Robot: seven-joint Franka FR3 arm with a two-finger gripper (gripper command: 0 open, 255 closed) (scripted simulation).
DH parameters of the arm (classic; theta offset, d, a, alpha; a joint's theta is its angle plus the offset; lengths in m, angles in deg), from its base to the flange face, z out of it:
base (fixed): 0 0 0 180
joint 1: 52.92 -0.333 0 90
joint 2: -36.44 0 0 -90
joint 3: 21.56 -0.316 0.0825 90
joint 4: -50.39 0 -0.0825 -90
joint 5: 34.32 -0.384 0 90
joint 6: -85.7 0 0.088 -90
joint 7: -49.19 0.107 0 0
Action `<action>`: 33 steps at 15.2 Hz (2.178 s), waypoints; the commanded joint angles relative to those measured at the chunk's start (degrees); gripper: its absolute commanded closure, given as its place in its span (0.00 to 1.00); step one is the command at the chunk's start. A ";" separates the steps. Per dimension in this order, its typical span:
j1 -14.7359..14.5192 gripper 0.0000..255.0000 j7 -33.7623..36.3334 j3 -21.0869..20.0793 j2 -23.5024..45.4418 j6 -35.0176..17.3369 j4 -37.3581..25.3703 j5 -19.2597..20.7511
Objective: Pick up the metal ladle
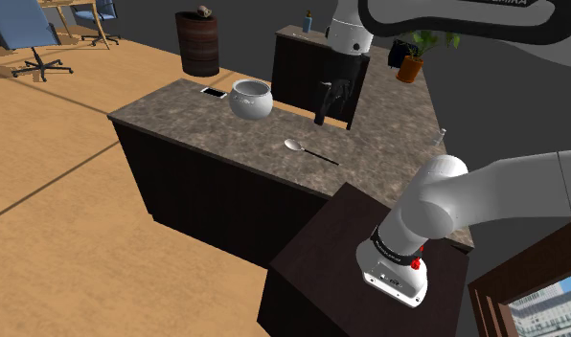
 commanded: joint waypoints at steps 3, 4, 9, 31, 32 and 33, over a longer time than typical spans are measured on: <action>0.60 0.00 -2.46 1.56 0.91 -2.94 2.24 1.53; 0.93 0.00 -3.67 2.35 1.51 -4.46 3.26 2.30; 2.74 0.00 -9.56 6.36 5.93 -12.58 7.22 6.10; 8.61 0.00 -35.84 21.58 48.84 -48.72 -0.31 10.15; 9.01 0.00 -37.33 21.73 51.22 -49.84 -1.58 9.33; 9.48 0.00 -38.81 21.77 53.60 -50.89 -2.93 8.47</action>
